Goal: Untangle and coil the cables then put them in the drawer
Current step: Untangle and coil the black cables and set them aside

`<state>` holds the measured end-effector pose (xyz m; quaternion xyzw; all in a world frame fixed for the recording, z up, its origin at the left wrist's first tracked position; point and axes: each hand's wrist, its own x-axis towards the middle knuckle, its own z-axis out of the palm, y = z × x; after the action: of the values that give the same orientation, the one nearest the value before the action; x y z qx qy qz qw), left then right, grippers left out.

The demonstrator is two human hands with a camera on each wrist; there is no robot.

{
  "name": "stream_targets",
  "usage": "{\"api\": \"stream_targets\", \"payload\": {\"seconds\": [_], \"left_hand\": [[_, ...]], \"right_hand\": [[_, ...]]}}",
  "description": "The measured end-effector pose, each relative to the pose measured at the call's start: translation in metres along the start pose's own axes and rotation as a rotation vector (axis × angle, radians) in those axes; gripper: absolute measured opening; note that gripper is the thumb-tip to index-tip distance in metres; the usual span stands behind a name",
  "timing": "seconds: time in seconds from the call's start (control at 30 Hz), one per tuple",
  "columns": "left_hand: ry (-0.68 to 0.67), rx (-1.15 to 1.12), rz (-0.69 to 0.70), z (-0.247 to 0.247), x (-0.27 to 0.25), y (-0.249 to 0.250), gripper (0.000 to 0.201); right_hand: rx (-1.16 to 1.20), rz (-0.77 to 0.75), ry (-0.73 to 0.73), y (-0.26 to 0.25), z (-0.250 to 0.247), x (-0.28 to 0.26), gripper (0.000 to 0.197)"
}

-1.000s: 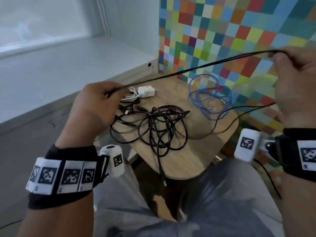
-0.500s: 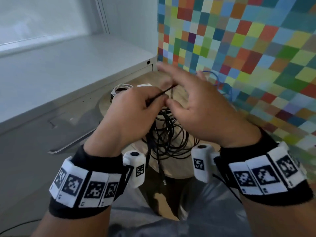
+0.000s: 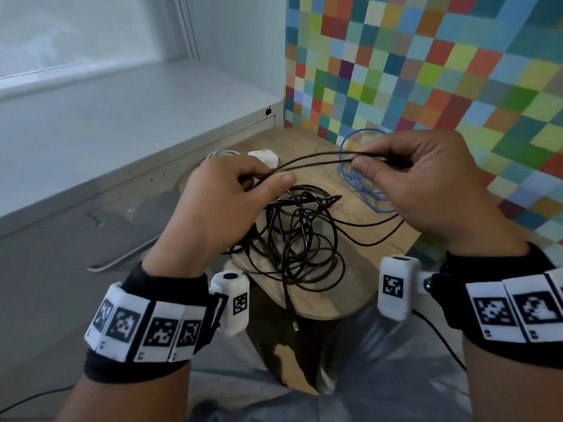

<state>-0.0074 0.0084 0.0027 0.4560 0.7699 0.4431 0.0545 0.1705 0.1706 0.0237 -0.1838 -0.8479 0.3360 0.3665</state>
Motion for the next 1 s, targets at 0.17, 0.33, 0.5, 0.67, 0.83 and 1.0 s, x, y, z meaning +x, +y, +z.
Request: {"api": "stream_targets", "payload": {"seconds": [0.17, 0.33, 0.5, 0.67, 0.83, 1.0], "left_hand": [[0.196, -0.385, -0.078, -0.008, -0.002, -0.008, 0.032], [0.350, -0.281, -0.165, -0.020, 0.001, -0.029, 0.026], [0.422, -0.083, -0.241, -0.031, 0.001, -0.054, 0.047], [0.273, -0.008, -0.269, -0.016, 0.004, -0.043, 0.035], [0.074, 0.064, -0.094, 0.006, -0.008, 0.014, 0.027], [-0.149, -0.494, 0.148, 0.002, -0.021, 0.044, 0.033]], "right_hand": [[0.096, 0.063, -0.031, 0.000, -0.007, -0.006, 0.007], [0.121, 0.137, 0.210, 0.017, -0.017, -0.007, 0.022], [0.365, 0.224, 0.463, 0.035, -0.029, -0.013, 0.027], [0.372, 0.193, 0.352, 0.023, -0.017, -0.023, 0.020], [0.235, 0.011, 0.084, -0.025, 0.002, -0.026, 0.011], [0.296, -0.155, -0.022, -0.050, 0.006, -0.024, 0.010]]}}
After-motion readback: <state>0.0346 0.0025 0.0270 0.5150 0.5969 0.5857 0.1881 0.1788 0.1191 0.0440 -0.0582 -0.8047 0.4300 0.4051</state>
